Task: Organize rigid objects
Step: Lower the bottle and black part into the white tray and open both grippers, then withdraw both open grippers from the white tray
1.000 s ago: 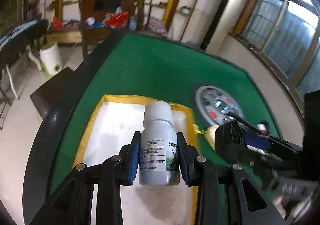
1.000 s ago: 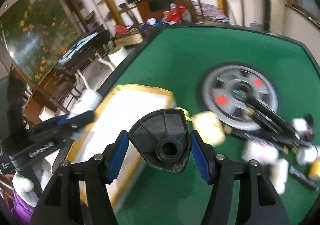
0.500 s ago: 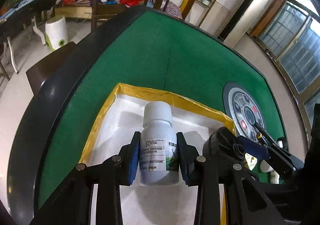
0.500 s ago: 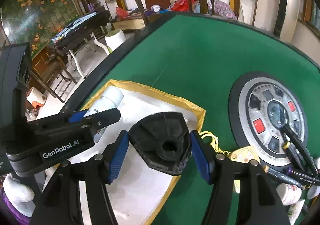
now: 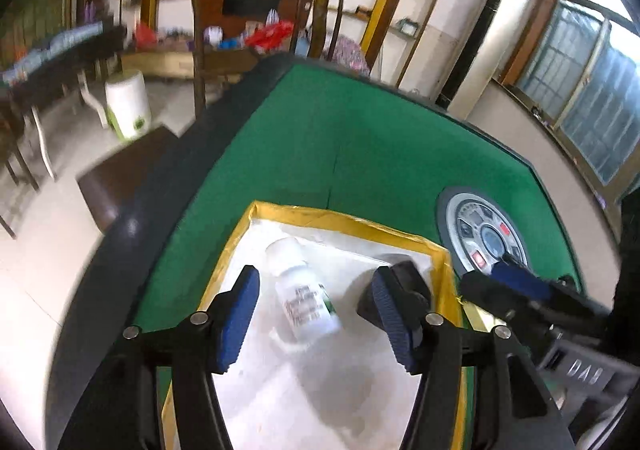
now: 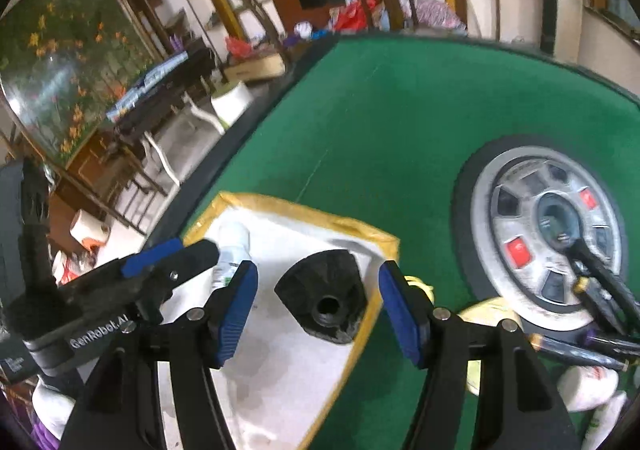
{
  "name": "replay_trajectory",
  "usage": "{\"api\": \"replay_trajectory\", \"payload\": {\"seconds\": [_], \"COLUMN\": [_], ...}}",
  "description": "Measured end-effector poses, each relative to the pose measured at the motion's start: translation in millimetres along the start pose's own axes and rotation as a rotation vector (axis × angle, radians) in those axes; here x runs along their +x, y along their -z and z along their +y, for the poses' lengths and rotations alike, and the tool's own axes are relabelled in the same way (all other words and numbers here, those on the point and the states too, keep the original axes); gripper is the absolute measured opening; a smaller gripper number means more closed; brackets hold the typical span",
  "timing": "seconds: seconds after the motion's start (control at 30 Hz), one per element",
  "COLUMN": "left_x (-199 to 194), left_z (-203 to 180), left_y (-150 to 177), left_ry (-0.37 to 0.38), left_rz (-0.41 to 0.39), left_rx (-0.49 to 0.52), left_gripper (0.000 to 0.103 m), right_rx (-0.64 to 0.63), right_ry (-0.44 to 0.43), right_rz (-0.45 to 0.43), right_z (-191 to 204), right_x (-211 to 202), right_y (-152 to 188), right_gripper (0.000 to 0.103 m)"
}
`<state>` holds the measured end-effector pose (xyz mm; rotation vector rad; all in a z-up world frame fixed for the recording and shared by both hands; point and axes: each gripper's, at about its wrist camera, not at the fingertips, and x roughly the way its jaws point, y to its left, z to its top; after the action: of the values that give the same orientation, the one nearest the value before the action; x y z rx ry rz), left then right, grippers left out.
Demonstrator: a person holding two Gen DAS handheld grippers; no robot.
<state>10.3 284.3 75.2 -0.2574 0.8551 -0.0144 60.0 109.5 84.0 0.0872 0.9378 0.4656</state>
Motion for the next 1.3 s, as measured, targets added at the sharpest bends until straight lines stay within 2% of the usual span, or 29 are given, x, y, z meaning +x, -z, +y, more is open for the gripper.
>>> {"api": "replay_trajectory", "payload": {"seconds": [0.07, 0.2, 0.33, 0.5, 0.8, 1.0, 1.3], "left_x": [-21.5, -60.2, -86.7, -115.3, -125.2, -125.5, -117.9], "left_z": [-15.0, -50.4, -81.1, -125.9, -193.8, -212.4, -220.2], "left_y": [6.7, 24.2, 44.3, 70.9, 103.1, 118.0, 129.2], "left_ry": [-0.042, -0.105, -0.148, -0.187, -0.164, -0.147, -0.129], "left_rz": [-0.047, -0.122, -0.174, -0.265, -0.257, -0.229, -0.191], "left_rx": [0.034, 0.081, 0.108, 0.179, 0.300, 0.335, 0.355], "left_gripper": [0.078, 0.084, 0.095, 0.097, 0.097, 0.097, 0.097], "right_rx": [0.020, 0.072, 0.146, 0.211, 0.292, 0.318, 0.354], "right_ry": [0.010, 0.047, 0.053, 0.153, 0.243, 0.247, 0.241], "right_rz": [-0.041, -0.090, -0.120, -0.178, -0.253, -0.269, -0.272], "right_z": [-9.1, -30.8, -56.3, -88.0, -131.4, -147.0, -155.3], "right_x": [-22.3, -59.7, -87.7, -117.6, -159.5, -170.5, -172.2], "right_y": [11.8, 41.4, 69.2, 105.3, 145.5, 159.9, 165.3], "right_gripper": [0.071, 0.071, 0.071, 0.074, 0.074, 0.075, 0.075]}}
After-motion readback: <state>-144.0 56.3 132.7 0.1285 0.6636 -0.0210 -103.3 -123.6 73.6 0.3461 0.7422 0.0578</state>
